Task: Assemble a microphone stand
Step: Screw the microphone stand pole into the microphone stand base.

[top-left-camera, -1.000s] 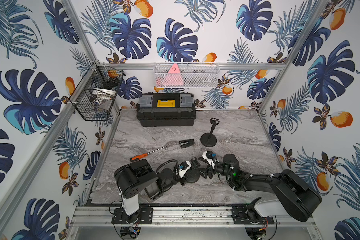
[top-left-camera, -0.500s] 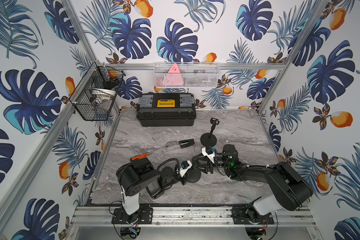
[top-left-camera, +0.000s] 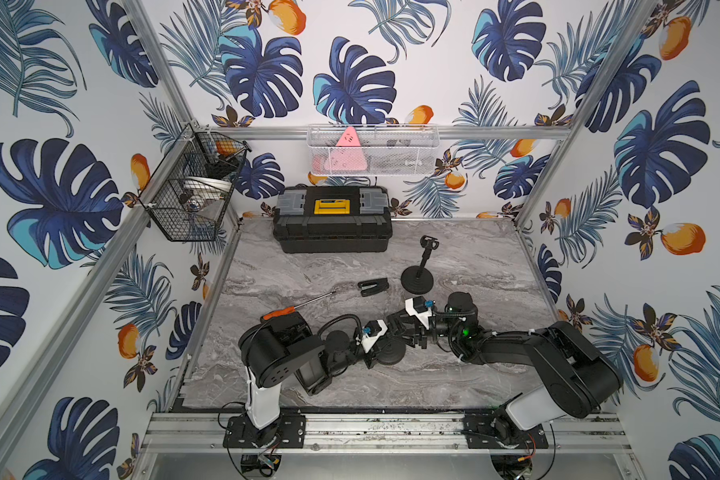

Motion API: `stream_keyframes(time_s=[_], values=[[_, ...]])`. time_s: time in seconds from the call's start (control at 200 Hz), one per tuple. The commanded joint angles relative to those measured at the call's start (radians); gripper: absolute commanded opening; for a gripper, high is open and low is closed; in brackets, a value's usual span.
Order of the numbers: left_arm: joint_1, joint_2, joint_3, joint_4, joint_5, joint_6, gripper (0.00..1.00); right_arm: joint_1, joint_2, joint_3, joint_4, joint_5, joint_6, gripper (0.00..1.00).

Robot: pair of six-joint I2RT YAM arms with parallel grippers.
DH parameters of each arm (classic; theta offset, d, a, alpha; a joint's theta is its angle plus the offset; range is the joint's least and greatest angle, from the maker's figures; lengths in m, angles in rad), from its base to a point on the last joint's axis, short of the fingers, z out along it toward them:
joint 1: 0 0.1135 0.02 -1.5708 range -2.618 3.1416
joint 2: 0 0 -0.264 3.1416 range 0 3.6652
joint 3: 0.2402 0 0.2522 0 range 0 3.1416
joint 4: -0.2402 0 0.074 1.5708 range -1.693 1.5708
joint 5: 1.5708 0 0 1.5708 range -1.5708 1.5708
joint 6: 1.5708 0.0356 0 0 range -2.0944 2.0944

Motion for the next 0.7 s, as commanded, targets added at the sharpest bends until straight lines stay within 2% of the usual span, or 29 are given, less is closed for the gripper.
stream_keyframes(time_s=[0.0, 0.065, 0.215, 0.315, 0.48, 0.585, 0.691], values=[[0.001, 0.009, 0.010, 0.024, 0.018, -0.009, 0.21, 0.001, -0.004, 0.000, 0.049, 0.012, 0.005, 0.46], [0.001, 0.009, 0.012, 0.024, 0.014, -0.008, 0.21, 0.001, 0.002, 0.003, 0.048, 0.012, 0.005, 0.42], [0.001, 0.007, 0.006, 0.024, 0.001, -0.004, 0.25, 0.001, 0.013, -0.008, 0.079, 0.025, 0.017, 0.21], [0.001, 0.011, 0.005, 0.024, -0.009, -0.007, 0.27, 0.001, 0.007, -0.015, 0.058, 0.026, 0.011, 0.16], [0.001, 0.000, -0.006, 0.024, -0.025, -0.007, 0.29, 0.010, -0.017, -0.032, 0.021, 0.053, -0.006, 0.00], [0.001, -0.018, -0.019, 0.024, -0.043, -0.011, 0.33, 0.033, -0.044, -0.043, -0.019, 0.105, -0.024, 0.00], [0.001, -0.037, -0.030, 0.024, -0.061, -0.022, 0.37, 0.076, -0.096, -0.043, -0.141, 0.209, -0.065, 0.00]])
